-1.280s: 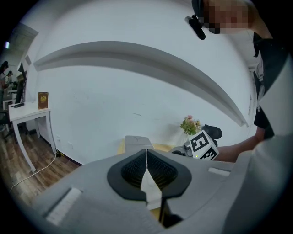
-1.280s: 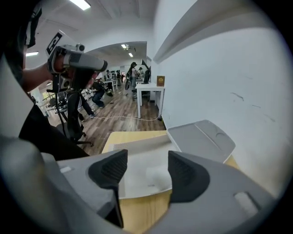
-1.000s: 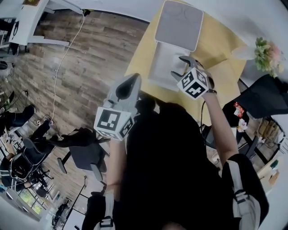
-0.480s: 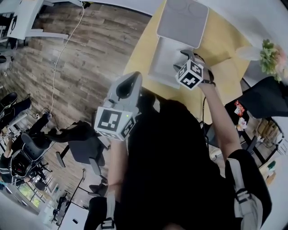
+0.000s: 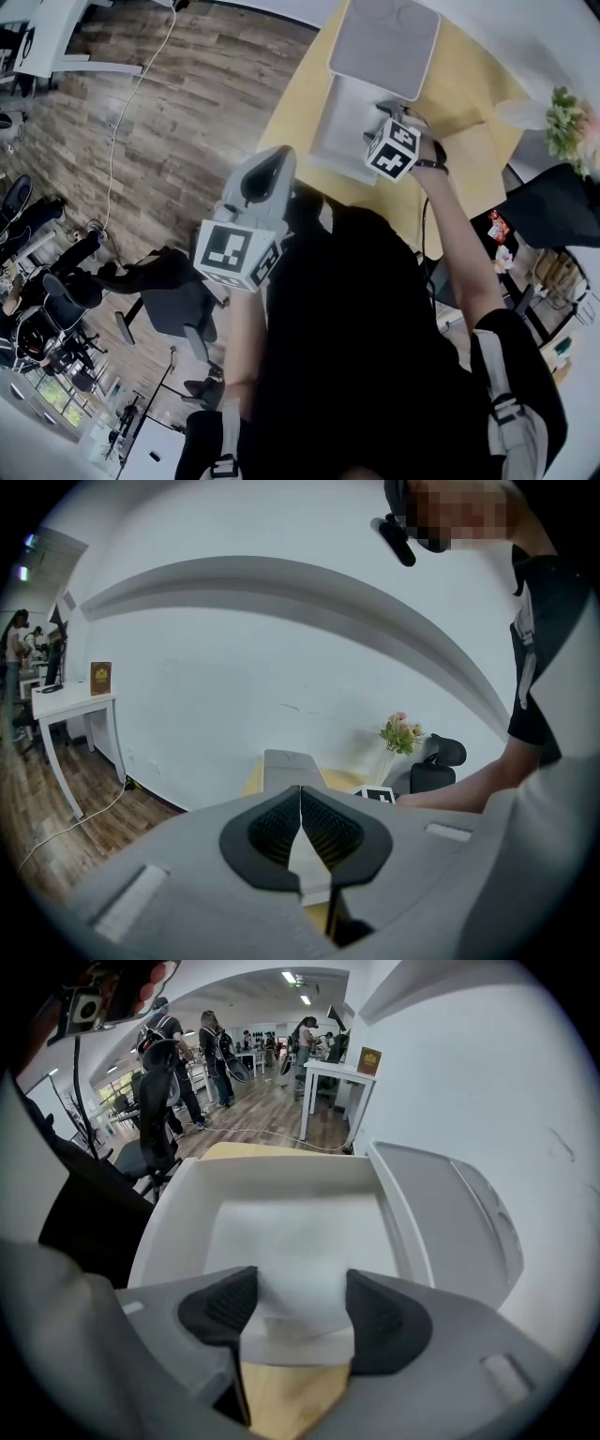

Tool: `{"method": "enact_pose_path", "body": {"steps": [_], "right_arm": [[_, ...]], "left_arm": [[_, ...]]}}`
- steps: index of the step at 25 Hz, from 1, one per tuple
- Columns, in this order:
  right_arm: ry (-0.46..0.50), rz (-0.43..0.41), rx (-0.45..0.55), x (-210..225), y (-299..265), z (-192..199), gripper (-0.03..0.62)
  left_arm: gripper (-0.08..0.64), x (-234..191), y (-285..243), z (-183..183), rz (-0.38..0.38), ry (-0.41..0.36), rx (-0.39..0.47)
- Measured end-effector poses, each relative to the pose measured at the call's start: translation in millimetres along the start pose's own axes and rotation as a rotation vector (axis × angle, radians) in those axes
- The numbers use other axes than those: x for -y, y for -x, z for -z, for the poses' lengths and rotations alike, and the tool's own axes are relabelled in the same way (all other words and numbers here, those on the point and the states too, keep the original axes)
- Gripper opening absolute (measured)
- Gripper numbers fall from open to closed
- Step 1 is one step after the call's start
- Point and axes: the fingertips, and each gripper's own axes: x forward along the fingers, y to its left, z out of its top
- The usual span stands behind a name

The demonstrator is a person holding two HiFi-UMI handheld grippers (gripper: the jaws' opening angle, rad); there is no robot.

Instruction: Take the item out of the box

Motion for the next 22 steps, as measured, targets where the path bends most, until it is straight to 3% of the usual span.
{"method": "enact_pose_path", "body": {"steps": [22], "right_arm": [[0.046, 0.04, 0.003, -1, -5, -2, 0.27]], "left_arm": [[0.012, 12, -3, -6, 0.015, -0.021, 0.0]]}}
